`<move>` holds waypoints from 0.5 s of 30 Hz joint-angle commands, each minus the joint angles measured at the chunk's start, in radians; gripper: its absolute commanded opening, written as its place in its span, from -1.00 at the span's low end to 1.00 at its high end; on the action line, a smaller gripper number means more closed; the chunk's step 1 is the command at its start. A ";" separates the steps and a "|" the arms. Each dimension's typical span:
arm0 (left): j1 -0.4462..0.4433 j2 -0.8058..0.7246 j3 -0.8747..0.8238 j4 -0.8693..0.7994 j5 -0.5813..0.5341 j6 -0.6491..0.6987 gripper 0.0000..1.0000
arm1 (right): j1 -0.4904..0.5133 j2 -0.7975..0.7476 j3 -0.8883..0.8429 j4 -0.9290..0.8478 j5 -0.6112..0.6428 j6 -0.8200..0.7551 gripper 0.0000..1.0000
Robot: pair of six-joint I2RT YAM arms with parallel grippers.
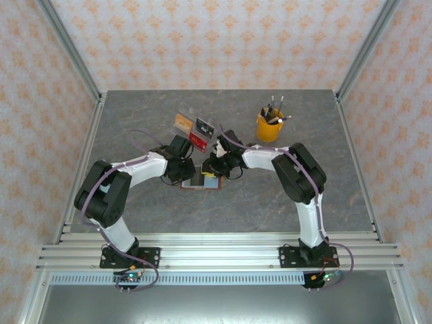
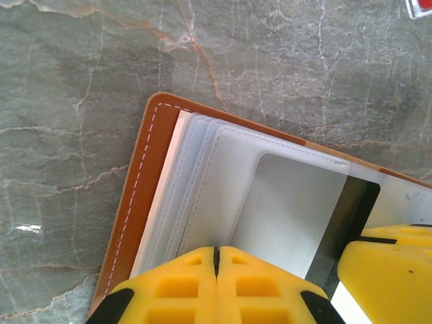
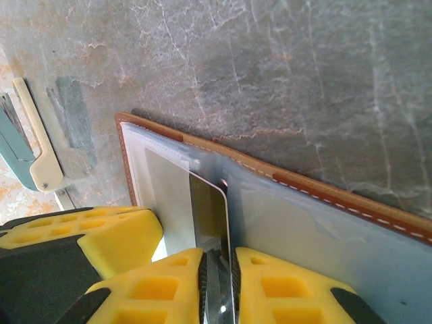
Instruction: Take the credit cards out of the card holder
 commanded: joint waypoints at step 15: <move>-0.006 0.032 -0.022 -0.066 -0.053 0.006 -0.78 | -0.017 -0.012 -0.055 0.099 -0.009 0.003 -0.94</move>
